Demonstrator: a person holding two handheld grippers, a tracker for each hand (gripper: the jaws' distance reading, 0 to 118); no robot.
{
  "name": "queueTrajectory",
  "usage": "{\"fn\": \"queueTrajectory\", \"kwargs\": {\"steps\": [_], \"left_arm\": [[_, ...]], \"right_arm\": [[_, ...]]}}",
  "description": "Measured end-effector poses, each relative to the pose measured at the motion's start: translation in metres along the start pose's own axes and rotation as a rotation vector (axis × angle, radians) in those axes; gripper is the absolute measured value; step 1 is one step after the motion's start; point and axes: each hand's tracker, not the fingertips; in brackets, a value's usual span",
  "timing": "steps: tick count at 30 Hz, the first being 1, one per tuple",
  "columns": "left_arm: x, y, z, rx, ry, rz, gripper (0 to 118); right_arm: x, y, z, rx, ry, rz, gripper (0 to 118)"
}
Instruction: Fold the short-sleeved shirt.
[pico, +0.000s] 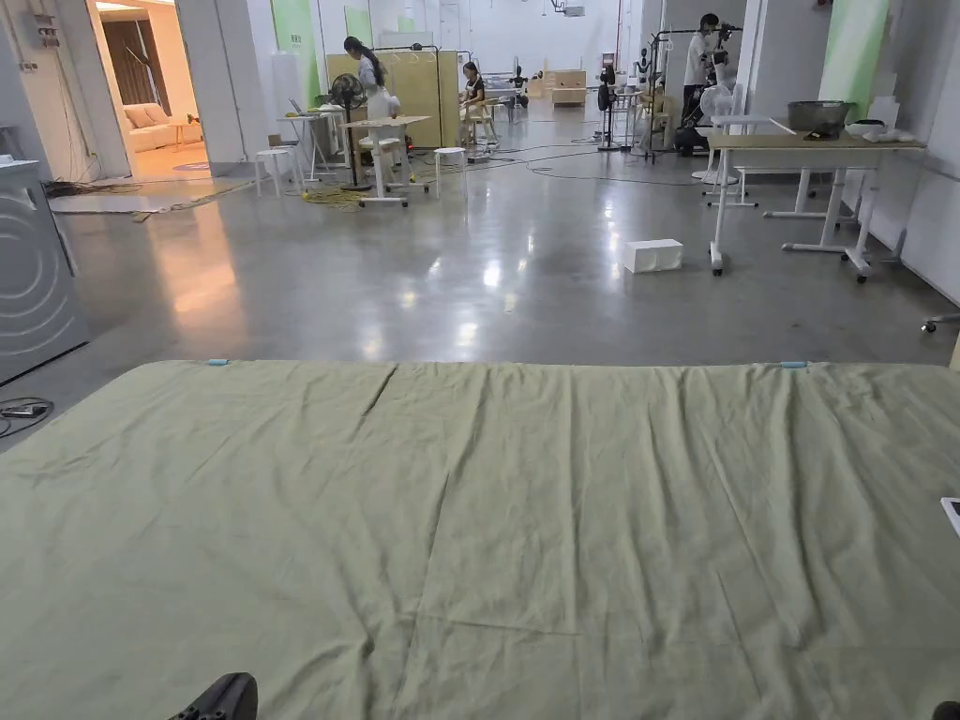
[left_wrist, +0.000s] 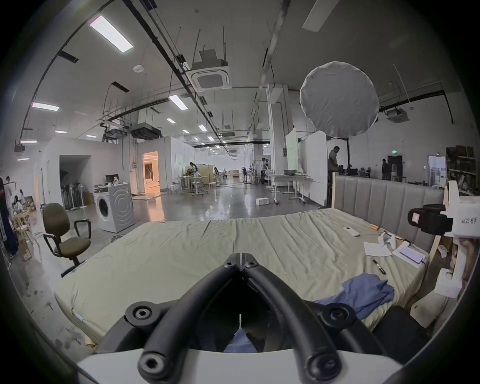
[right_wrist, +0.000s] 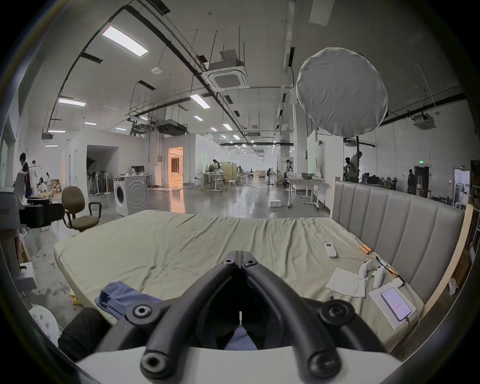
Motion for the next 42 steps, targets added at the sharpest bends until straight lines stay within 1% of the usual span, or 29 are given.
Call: {"fn": "queueTrajectory", "kwargs": {"steps": [2, 5, 9, 12, 15, 16, 17, 18, 19, 20, 21, 22, 23, 24, 26, 27, 29, 30, 31, 33, 35, 36, 37, 38, 39, 40, 41, 42], "left_arm": [[-0.003, 0.003, 0.0, 0.006, -0.004, 0.018, 0], [-0.005, 0.003, -0.001, 0.006, -0.009, 0.019, 0], [-0.01, 0.002, -0.005, -0.012, -0.042, 0.033, 0], [-0.016, -0.001, -0.009, -0.026, -0.048, 0.054, 0], [-0.026, -0.006, -0.016, -0.061, -0.052, 0.076, 0], [-0.034, -0.011, -0.021, -0.07, -0.054, 0.096, 0], [-0.042, -0.016, -0.025, -0.074, -0.046, 0.128, 5], [-0.051, -0.022, -0.031, -0.099, -0.037, 0.176, 25], [-0.063, -0.03, -0.041, -0.136, -0.033, 0.23, 51], [-0.078, -0.04, -0.052, -0.185, -0.043, 0.29, 81], [-0.091, -0.051, -0.062, -0.248, -0.058, 0.348, 107], [-0.106, -0.066, -0.075, -0.307, -0.079, 0.427, 111], [-0.121, -0.083, -0.086, -0.347, -0.104, 0.505, 110], [-0.133, -0.097, -0.093, -0.354, -0.134, 0.578, 110], [-0.159, -0.134, -0.116, -0.431, -0.157, 0.744, 110], [-0.168, -0.149, -0.126, -0.465, -0.162, 0.793, 110], [-0.181, -0.186, -0.145, -0.546, -0.237, 0.959, 110], [-0.183, -0.201, -0.151, -0.553, -0.263, 1.018, 109], [-0.184, -0.213, -0.158, -0.575, -0.282, 1.052, 109], [-0.18, -0.226, -0.171, -0.606, -0.247, 1.057, 109], [-0.179, -0.24, -0.189, -0.691, -0.273, 1.088, 109], [-0.177, -0.245, -0.195, -0.714, -0.26, 1.104, 108], [-0.176, -0.249, -0.201, -0.699, -0.273, 1.155, 107], [-0.175, -0.247, -0.2, -0.672, -0.339, 1.23, 102], [-0.175, -0.249, -0.202, -0.672, -0.36, 1.292, 80], [-0.172, -0.251, -0.207, -0.677, -0.381, 1.352, 51], [-0.164, -0.251, -0.206, -0.717, -0.304, 1.281, 14], [-0.158, -0.252, -0.209, -0.755, -0.244, 1.204, 7]], "right_arm": [[0.001, -0.001, -0.001, -0.015, 0.001, -0.016, 0], [0.002, 0.002, -0.002, -0.013, -0.002, -0.019, 0], [0.004, 0.003, -0.002, -0.025, 0.008, -0.037, 0], [0.002, 0.002, -0.002, -0.025, 0.0, -0.028, 0], [0.003, -0.001, -0.002, -0.035, 0.0, -0.04, 0], [0.005, -0.004, -0.004, -0.049, 0.001, -0.053, 0], [0.006, -0.006, -0.005, -0.056, 0.0, -0.057, 0], [0.007, -0.008, -0.006, -0.065, 0.002, -0.065, 0], [0.008, -0.011, -0.006, -0.077, 0.005, -0.076, 0], [0.011, -0.015, -0.008, -0.092, 0.009, -0.091, 0], [0.012, -0.018, -0.009, -0.109, 0.019, -0.104, 0], [0.013, -0.022, -0.011, -0.131, 0.033, -0.119, 0], [0.013, -0.028, -0.012, -0.183, 0.036, -0.155, 0], [0.014, -0.026, -0.013, -0.143, 0.028, -0.123, 0], [0.013, -0.032, -0.015, -0.175, 0.035, -0.133, 0], [0.013, -0.034, -0.016, -0.184, 0.035, -0.14, 0], [0.013, -0.038, -0.016, -0.201, 0.043, -0.164, 0], [0.013, -0.041, -0.017, -0.208, 0.044, -0.173, 0], [0.013, -0.043, -0.018, -0.215, 0.044, -0.179, 0], [0.012, -0.038, -0.02, -0.233, 0.041, -0.184, 0], [0.013, -0.04, -0.02, -0.247, 0.037, -0.186, 0], [0.012, -0.04, -0.021, -0.255, 0.041, -0.187, 0], [0.012, -0.039, -0.021, -0.261, 0.038, -0.189, 0], [0.011, -0.04, -0.02, -0.264, 0.034, -0.188, 0], [0.011, -0.042, -0.019, -0.267, 0.032, -0.188, 0], [0.011, -0.042, -0.019, -0.273, 0.033, -0.191, 0], [0.011, -0.044, -0.019, -0.282, 0.033, -0.192, 0], [0.011, -0.045, -0.02, -0.29, 0.031, -0.189, 0]]}}
